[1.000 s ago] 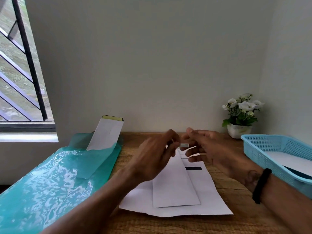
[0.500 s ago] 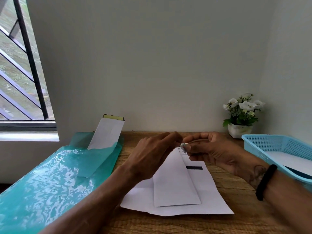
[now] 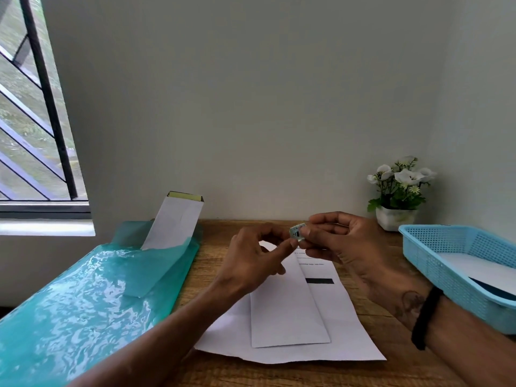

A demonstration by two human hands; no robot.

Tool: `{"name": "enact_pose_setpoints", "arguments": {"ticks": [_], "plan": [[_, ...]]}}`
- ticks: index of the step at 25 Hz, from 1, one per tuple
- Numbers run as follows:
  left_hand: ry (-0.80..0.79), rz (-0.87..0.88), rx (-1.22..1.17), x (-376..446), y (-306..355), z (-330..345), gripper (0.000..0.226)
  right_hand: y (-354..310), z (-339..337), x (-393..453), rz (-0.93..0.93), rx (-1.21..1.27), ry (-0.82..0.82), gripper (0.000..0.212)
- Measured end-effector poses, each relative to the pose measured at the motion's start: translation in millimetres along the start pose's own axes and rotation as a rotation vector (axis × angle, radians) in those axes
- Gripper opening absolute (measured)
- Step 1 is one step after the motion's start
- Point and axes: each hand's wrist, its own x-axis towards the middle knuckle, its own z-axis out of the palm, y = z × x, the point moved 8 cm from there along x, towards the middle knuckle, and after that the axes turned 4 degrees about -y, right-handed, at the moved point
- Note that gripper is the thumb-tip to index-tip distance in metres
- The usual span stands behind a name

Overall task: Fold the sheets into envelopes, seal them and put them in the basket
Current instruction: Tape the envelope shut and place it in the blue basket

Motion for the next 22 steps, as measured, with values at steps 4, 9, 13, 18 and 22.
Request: {"name": "enact_pose_setpoints", "arguments": {"ticks": [4, 9, 13, 18, 22], "plan": [[0.061, -0.068, -0.137, 2, -8, -7, 0.011, 7, 2, 0, 0.062, 0.017, -0.005, 0.030], [0.037, -0.081, -0.170, 3, -9, -5, 0.011, 8, 8, -1, 0.089, -0.097, -0.070, 0.029], [-0.052, -0.040, -0.092, 7, -8, 2, 0.013, 5, 8, -1, 0.082, -0.165, -0.094, 0.022], [-0.141, -0.040, -0.084, 8, -12, 7, 0.023, 12, 7, -1, 0.129, -0.128, -0.108, 0.015], [-0.180, -0.031, -0.103, 6, -10, 9, 0.023, 17, 7, -1, 0.186, -0.060, -0.113, 0.016]]}}
